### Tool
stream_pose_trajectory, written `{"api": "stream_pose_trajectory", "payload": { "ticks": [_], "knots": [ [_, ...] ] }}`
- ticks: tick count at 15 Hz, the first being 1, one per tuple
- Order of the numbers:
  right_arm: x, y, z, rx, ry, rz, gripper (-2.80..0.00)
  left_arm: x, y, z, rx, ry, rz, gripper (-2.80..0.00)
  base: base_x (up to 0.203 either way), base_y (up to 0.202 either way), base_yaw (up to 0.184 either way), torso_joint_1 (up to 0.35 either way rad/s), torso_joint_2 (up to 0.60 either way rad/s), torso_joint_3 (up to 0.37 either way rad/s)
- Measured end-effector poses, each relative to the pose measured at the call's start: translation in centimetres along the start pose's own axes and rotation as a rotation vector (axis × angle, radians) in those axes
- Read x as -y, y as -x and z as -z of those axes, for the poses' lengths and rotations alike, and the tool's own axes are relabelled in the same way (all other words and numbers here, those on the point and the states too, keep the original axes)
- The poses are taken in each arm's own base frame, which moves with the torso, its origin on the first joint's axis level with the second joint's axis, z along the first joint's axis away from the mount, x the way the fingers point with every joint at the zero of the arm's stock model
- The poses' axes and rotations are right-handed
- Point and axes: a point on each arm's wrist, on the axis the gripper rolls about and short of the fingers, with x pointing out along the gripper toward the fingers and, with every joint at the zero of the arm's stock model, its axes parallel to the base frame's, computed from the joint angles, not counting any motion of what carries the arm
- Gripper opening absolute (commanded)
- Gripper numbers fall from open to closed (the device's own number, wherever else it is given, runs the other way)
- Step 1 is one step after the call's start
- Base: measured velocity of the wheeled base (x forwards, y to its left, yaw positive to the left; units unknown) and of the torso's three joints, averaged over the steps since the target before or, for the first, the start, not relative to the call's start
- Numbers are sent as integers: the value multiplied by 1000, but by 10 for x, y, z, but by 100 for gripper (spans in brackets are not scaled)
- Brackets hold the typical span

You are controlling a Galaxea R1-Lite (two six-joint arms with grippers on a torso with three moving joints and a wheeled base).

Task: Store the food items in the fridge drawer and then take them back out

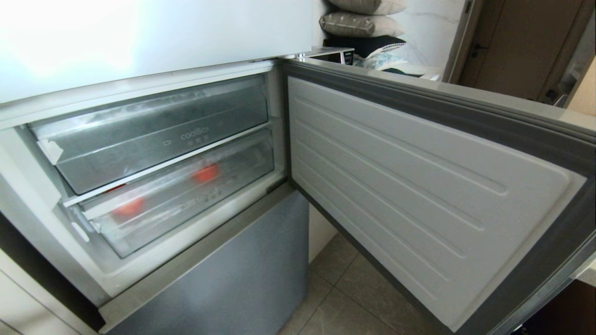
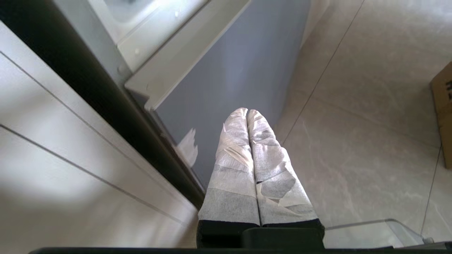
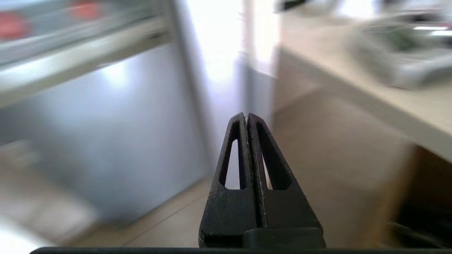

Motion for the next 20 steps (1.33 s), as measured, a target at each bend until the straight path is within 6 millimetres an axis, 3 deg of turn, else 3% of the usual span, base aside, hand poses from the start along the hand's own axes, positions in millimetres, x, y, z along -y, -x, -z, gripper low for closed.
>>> {"api": "stream_pose_trajectory", "payload": {
  "ticks": [5,10,15,20],
  "knots": [
    [7,-48,-34,-47,-26,-152,-280,1,6,3,74,-15,10,-280,0,0,0,0,0,0],
    [19,-89,-45,-63,-33,-138,-280,1,10,5,131,-18,3,-280,0,0,0,0,0,0],
    [22,-93,-44,-67,-38,-102,-280,1,11,6,149,-18,0,-280,0,0,0,0,0,0],
    [31,-105,-57,-56,-79,85,-280,1,13,7,174,-18,-8,-280,0,0,0,0,0,0]
  ]
}}
